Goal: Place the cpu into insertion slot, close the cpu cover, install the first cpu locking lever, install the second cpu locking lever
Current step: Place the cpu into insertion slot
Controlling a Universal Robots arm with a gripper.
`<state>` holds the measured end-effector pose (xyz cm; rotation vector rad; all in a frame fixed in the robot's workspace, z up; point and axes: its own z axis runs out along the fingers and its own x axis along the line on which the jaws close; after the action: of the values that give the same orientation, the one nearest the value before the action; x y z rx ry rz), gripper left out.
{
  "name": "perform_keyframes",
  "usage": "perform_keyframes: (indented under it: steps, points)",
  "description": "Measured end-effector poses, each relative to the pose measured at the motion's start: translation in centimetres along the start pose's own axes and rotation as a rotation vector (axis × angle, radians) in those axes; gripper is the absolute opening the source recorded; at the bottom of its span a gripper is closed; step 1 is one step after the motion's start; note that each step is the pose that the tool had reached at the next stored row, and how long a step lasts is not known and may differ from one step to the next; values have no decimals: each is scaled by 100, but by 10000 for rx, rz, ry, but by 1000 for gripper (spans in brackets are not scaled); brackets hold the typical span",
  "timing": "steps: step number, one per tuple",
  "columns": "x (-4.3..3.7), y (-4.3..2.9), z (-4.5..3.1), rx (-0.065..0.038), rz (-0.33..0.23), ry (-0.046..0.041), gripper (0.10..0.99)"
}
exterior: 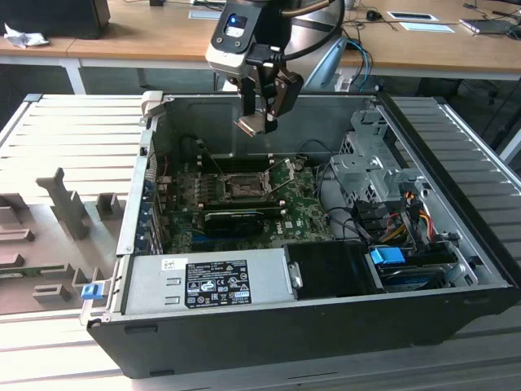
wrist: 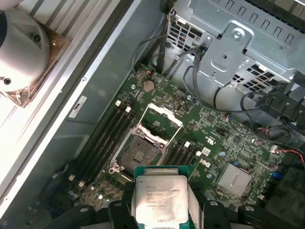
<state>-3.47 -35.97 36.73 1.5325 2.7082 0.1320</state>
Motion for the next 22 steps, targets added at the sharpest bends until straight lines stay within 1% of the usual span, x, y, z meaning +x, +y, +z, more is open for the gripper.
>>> perform_keyframes:
  steps: [7,10,13,22]
  points:
    - [0,-1,7,-7,424,-38,529]
    - [0,-1,12,-12,701,-62,529]
    - [0,-2,19,-20,1090,-95,529]
    - [-1,-3,34,-32,1724,-150,529]
